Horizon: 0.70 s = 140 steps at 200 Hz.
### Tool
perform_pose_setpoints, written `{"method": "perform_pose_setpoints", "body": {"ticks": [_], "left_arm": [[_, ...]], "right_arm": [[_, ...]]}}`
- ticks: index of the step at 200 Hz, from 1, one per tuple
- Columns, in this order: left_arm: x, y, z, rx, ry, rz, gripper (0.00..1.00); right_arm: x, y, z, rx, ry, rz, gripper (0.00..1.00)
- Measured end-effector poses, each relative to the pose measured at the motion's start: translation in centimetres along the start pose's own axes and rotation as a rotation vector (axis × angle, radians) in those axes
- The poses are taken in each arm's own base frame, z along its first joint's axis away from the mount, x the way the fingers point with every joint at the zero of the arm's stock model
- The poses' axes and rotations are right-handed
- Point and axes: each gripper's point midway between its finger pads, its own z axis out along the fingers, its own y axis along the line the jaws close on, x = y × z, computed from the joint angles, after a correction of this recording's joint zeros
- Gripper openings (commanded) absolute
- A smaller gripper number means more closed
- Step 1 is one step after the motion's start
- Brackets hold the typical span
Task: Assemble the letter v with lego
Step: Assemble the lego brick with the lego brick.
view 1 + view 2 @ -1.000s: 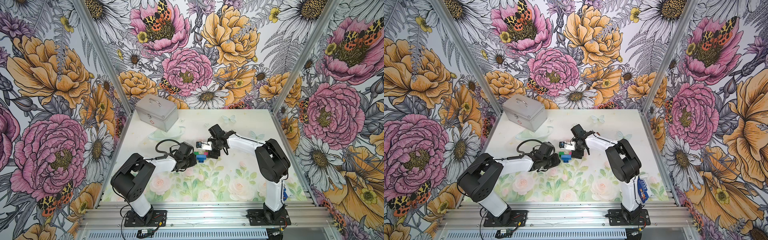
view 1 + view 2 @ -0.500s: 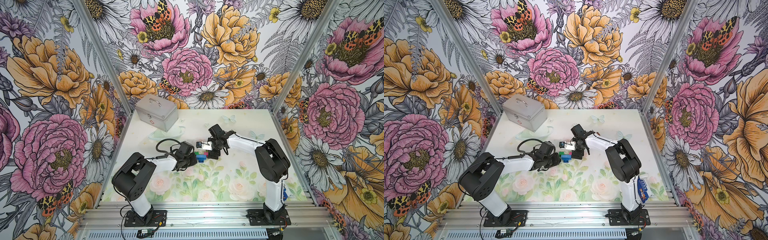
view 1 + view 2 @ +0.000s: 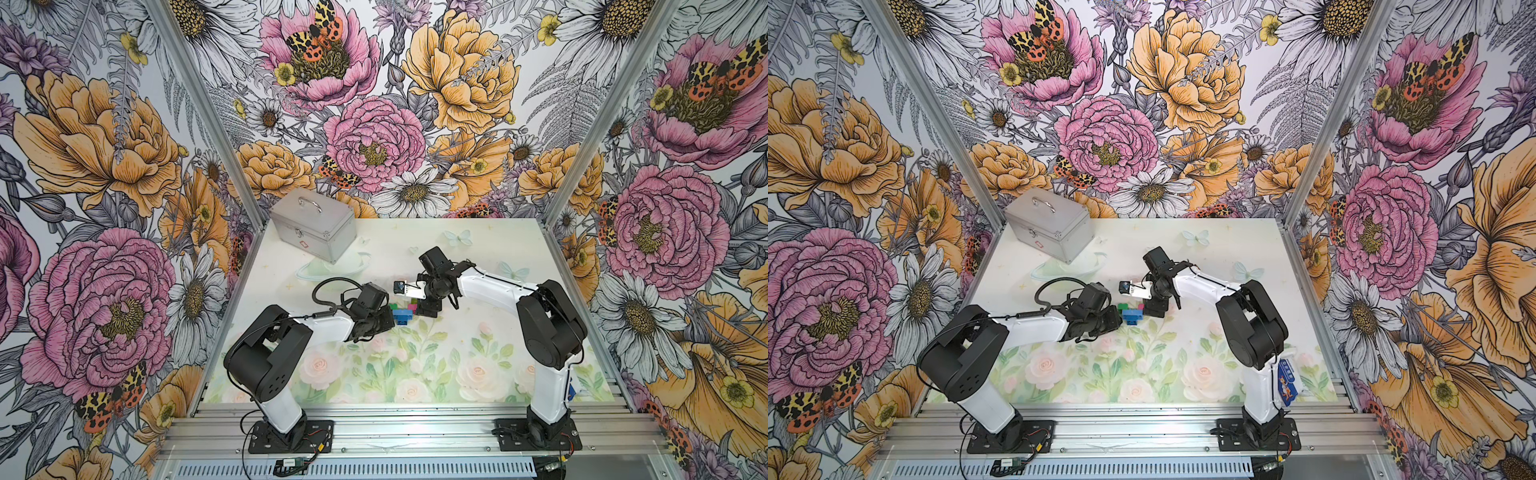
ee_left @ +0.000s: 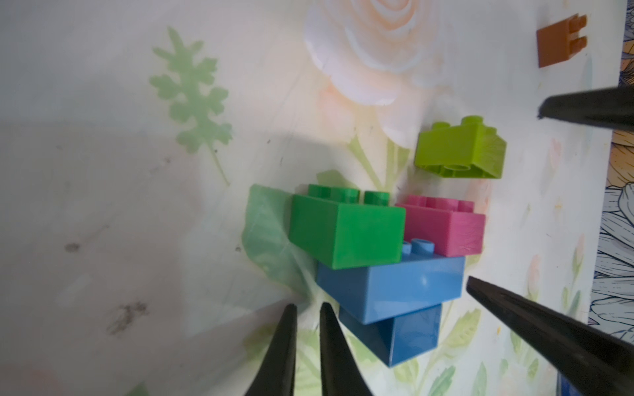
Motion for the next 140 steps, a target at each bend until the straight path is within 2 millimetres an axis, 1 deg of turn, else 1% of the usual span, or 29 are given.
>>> {"method": "perform_pose_setpoints", "body": {"ticks": [18, 62, 92, 115, 140], "left_arm": [[0.0, 0.0, 0.0, 0.000, 0.000, 0.000, 0.16], [0.0, 0.0, 0.0, 0.000, 0.000, 0.000, 0.16], [0.0, 0.0, 0.0, 0.000, 0.000, 0.000, 0.17], [0.0, 0.0, 0.0, 0.000, 0.000, 0.000, 0.16], [0.0, -0.1, 0.1, 0.003, -0.002, 0.000, 0.15]], "right_arm": [[-0.2, -0.2, -0.4, 0.008, -0.006, 0.007, 0.90], [-0.1, -0.1, -0.2, 0.008, 0.000, 0.014, 0.93], [0.4, 0.1, 0.8, -0.013, 0.015, 0.018, 0.92], [0.7, 0.2, 1.8, -0.032, 0.030, 0.020, 0.89], [0.8, 0.1, 2.4, -0.041, 0.034, 0.011, 0.86]]}}
